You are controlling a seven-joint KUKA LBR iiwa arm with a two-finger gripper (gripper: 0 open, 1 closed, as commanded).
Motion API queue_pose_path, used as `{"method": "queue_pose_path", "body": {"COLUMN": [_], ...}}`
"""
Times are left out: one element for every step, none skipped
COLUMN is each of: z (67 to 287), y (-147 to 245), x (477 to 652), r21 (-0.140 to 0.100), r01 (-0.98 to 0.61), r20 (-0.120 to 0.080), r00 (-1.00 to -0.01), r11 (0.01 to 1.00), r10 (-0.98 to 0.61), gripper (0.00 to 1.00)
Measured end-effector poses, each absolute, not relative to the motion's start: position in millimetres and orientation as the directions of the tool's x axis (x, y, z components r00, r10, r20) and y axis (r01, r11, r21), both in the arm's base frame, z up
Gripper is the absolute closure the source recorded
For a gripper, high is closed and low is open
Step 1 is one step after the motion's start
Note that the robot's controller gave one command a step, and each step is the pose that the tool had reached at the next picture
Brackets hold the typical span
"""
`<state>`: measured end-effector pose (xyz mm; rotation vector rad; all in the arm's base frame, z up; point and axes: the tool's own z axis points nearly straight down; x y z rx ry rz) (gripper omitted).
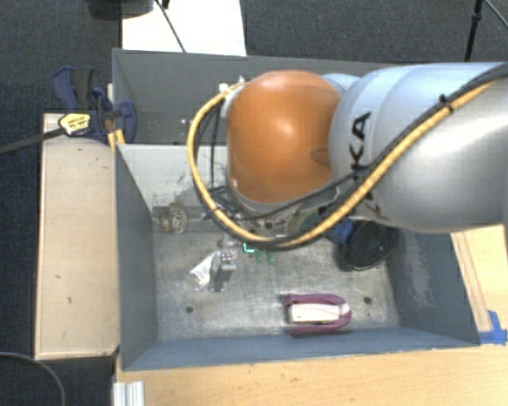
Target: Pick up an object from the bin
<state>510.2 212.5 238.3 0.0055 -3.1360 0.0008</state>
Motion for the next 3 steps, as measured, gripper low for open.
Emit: {"method": "queue_pose_path", "body": {"z": [69.7,73.8,223.4], "y": [189.5,190.7,191.4], "x": [575.8,577.0,568.9], "r21": [0.002,0.004,0.002], "r01": [-0.069,-0.064,-0.093], "r20": [-0.005,-0.010,-0.011], "r00": [-0.998,-0.998,-0.996], "r11": [0.998,0.998,0.996], "r10": [-0.069,-0.064,-0.093], "gripper": [0.00,1.00,1.00]}}
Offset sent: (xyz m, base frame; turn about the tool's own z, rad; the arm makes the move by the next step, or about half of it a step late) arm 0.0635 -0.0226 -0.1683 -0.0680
